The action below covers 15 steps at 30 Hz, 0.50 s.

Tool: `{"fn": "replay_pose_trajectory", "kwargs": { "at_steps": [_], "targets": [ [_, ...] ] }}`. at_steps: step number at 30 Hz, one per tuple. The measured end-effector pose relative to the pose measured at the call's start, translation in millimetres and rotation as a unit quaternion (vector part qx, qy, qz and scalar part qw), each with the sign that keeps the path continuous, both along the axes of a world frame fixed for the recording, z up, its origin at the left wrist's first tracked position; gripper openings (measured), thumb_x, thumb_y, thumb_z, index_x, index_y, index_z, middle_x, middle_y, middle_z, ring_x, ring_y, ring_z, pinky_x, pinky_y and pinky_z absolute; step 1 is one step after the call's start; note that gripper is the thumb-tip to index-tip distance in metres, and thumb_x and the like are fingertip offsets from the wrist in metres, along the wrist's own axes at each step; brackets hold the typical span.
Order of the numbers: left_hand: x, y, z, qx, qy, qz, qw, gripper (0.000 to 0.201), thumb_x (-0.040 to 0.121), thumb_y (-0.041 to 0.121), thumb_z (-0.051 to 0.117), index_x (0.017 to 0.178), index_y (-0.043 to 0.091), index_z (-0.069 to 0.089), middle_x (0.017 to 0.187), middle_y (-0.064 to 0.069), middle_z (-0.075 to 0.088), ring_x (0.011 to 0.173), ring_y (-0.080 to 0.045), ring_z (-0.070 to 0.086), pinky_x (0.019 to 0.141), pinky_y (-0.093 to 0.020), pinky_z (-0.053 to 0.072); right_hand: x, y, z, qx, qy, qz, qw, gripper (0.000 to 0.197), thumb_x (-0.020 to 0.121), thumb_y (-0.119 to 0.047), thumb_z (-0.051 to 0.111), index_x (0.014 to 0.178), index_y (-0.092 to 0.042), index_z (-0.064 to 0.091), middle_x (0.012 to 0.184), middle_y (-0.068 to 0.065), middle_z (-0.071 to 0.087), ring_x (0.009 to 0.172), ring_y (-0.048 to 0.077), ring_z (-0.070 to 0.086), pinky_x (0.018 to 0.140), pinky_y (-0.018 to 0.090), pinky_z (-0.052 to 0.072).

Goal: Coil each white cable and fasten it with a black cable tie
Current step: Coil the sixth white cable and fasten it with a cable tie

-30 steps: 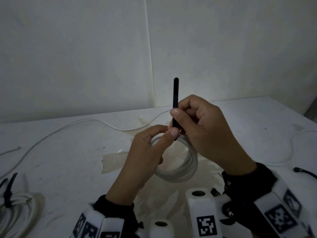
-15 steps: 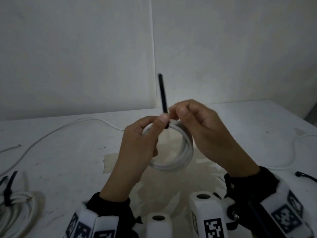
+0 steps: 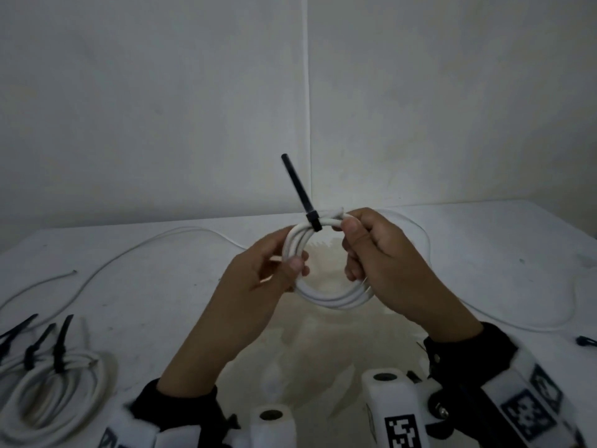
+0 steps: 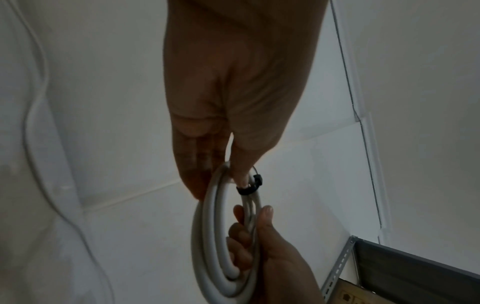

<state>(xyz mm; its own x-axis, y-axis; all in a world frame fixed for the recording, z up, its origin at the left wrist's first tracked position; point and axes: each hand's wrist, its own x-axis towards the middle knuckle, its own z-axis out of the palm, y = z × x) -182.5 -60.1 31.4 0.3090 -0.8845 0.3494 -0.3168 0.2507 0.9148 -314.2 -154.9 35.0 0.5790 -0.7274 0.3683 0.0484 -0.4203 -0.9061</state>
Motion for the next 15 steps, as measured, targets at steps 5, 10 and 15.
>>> {"fn": "replay_pose_trajectory", "kwargs": {
  "at_steps": [5, 10, 15],
  "targets": [
    [3.1, 25.5, -2.8, -0.025, 0.02, 0.037, 0.999, 0.031, 0.083, 0.005, 0.059, 0.095, 0.033, 0.064, 0.08, 0.006, 0.072, 0.07, -0.009, 0.069, 0.06, -0.015, 0.053, 10.1, 18.0, 0.5, 0.01, 0.02, 0.017, 1.0, 0.016, 0.092, -0.037, 0.039, 0.089, -0.029, 0.053, 0.061, -0.002, 0.042, 0.045, 0.005, 0.042, 0.058, 0.034, 0.043],
    [13.7, 47.3, -3.6, -0.049, 0.018, 0.1, 0.994, 0.034, 0.084, 0.006, 0.06, 0.096, 0.038, 0.061, 0.08, 0.003, 0.072, 0.068, -0.01, 0.069, 0.061, -0.02, 0.056, 21.8, 46.1, 1.1, -0.011, 0.017, 0.02, 1.0, 0.022, 0.098, -0.019, 0.034, 0.111, -0.032, 0.047, 0.079, -0.009, 0.052, 0.055, 0.003, 0.045, 0.058, 0.016, 0.04],
    [22.0, 75.9, -1.9, -0.027, -0.019, 0.115, 0.993, 0.037, 0.087, 0.004, 0.058, 0.09, 0.042, 0.058, 0.074, 0.005, 0.068, 0.062, -0.006, 0.067, 0.059, -0.018, 0.056, 32.3, 66.9, -0.7, -0.009, 0.119, 0.04, 0.992, 0.037, 0.094, -0.039, 0.034, 0.131, -0.037, 0.038, 0.125, -0.017, 0.05, 0.107, -0.004, 0.05, 0.094, 0.018, 0.038]
  ]
}}
